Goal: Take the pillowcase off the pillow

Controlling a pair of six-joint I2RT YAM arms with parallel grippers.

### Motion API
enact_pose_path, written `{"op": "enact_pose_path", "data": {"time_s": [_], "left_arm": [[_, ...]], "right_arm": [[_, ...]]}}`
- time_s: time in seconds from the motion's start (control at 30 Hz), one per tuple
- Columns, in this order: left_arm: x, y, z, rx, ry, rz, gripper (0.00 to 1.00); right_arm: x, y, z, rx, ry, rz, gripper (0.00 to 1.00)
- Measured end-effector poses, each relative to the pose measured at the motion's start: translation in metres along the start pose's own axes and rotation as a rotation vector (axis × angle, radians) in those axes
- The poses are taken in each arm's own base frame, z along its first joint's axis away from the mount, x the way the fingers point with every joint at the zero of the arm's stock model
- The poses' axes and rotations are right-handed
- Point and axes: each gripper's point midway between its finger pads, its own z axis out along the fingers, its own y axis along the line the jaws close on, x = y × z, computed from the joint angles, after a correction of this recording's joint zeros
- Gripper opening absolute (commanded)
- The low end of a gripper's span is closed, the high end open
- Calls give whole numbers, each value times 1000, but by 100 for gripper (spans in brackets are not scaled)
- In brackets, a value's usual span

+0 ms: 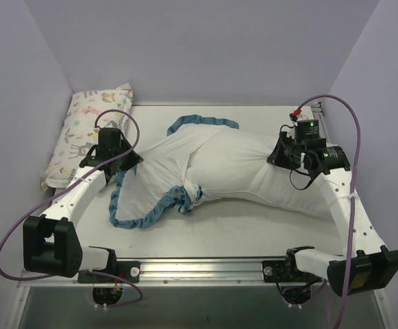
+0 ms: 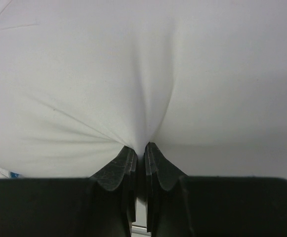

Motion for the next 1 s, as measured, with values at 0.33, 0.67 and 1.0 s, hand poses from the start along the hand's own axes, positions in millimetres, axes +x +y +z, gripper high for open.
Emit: {"op": "enact_pose_path", "data": {"time_s": [0.33, 0.67, 1.0], "left_arm": [[-2, 26, 31, -96, 4, -20, 0], [-9, 57, 46, -226, -40, -11, 0], [14, 35, 60, -190, -15, 41, 0]], "right_arm": [[-28, -9, -39, 63, -88, 35, 0], [-55, -26, -108, 152, -264, 58, 0], [-82, -2, -128, 65, -319, 73, 0]]}}
